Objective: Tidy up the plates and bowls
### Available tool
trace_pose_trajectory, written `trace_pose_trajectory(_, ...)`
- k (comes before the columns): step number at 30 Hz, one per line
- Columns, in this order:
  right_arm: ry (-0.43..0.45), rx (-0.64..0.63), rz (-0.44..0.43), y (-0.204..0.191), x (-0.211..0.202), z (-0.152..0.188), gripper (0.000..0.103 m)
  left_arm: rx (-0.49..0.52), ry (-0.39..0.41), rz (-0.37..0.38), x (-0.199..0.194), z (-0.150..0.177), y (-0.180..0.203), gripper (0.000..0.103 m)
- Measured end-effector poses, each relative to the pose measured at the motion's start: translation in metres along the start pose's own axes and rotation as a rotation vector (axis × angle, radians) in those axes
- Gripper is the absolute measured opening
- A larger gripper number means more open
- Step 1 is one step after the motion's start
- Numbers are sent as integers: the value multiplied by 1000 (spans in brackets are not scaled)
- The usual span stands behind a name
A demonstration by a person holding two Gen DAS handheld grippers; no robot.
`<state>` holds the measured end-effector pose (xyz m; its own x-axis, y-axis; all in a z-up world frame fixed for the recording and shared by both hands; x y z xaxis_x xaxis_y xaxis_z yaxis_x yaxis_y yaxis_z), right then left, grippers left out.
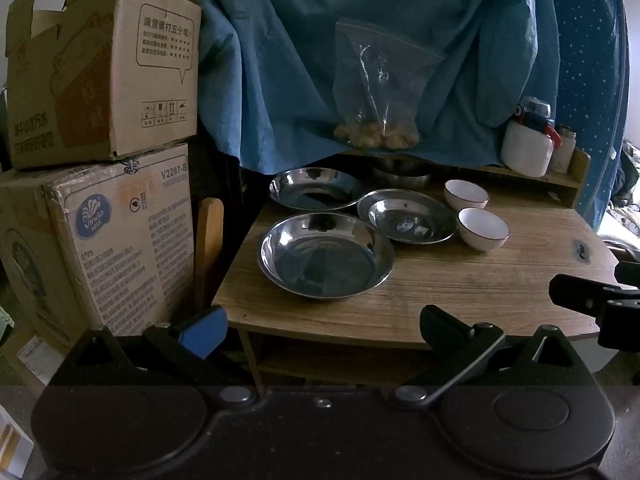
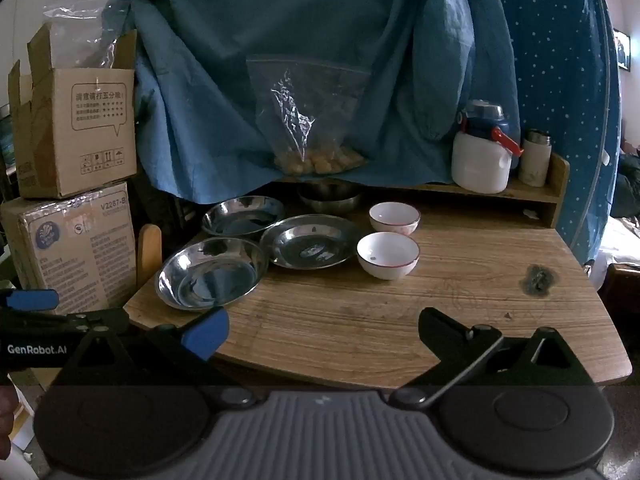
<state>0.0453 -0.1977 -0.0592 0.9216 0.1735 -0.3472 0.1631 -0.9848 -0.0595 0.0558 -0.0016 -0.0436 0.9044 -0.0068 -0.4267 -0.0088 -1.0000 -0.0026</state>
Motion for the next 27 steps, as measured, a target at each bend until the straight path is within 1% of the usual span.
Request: trace_pose_trajectory(27,0,1,0,4,-3,-1,103,0,-4,-1,2,1,-1,102)
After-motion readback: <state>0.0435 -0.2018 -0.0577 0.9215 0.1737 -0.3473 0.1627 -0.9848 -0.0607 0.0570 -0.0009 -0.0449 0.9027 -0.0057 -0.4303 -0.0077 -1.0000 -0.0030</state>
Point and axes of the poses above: each gripper's, at about its wrist camera, not at the fingertips, and x roughly the way its jaws point, y to its right, z to its underside, the point moved 7 cm from there along x, roughly the way its jaws point, and after that the axes turned 11 degrees about y, right-handed, at the moved point
